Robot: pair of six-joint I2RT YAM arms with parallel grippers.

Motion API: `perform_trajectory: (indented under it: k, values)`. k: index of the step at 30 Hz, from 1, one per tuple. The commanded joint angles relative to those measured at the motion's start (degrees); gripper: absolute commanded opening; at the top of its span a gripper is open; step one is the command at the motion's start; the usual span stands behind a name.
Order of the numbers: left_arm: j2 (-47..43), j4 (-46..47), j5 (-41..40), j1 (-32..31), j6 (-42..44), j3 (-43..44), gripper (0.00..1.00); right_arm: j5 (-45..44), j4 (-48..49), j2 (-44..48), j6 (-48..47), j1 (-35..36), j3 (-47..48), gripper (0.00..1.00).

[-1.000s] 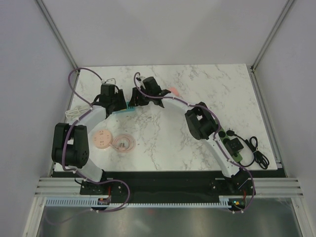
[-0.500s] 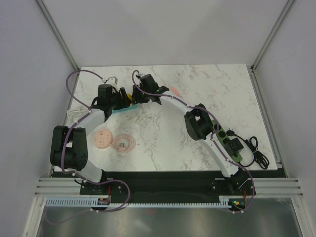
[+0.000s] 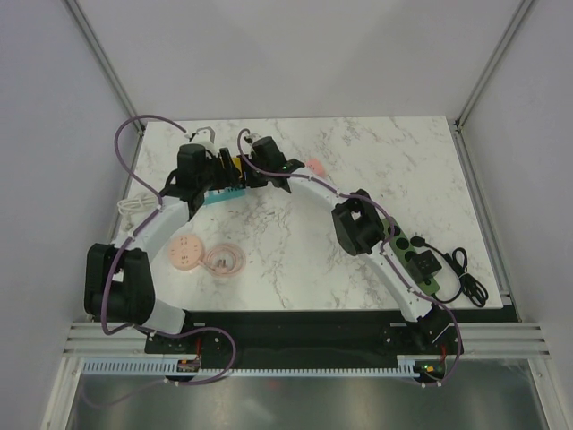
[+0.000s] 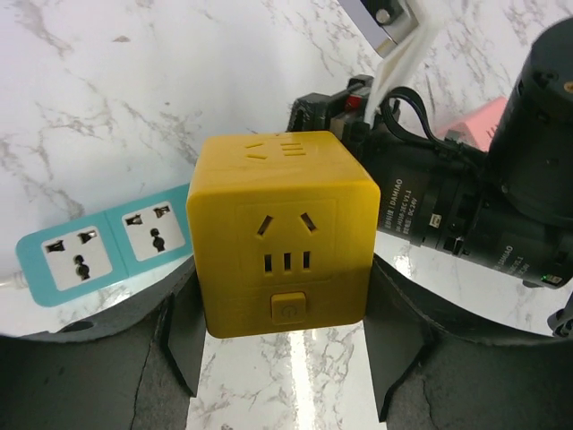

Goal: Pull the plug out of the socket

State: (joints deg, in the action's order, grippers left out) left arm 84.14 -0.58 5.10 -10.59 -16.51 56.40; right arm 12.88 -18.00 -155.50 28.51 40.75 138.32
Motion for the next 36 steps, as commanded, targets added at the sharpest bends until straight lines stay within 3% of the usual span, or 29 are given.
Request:
perform_trajectory:
  k: [1, 8, 13, 23, 31, 36]
  values:
    - [-3.0, -3.0, -9.7, 0.4, -1.9, 3.9, 0.02, 1.9, -1.5, -0.8, -2.9, 2.2, -5.0, 0.6]
    - [-5.9, -5.7, -19.5, 1.7, -3.3, 3.2, 0.02, 7.0, 8.8, 3.7, -0.7, 0.6, -13.1, 0.65]
    - [-7.1, -4.7, -18.0, 2.8, -3.9, 2.4, 0.02, 10.7, 18.7, 8.5, 0.3, 0.2, -19.0, 0.67]
    - [-6.3, -4.6, -5.4, 2.9, -9.0, 0.7, 0.02, 8.7, 22.3, 23.1, -2.5, -1.7, -31.4, 0.7]
    - [-10.8, -4.3, 8.5, 0.1, -15.1, -1.5, 0.02, -6.4, 12.2, 42.4, -1.0, -5.7, -43.4, 0.73]
    - [-2.9, 10.2, 16.4, -6.7, -18.8, -4.4, 0.02, -11.0, 10.4, 58.3, 0.7, -10.9, -60.3, 0.75]
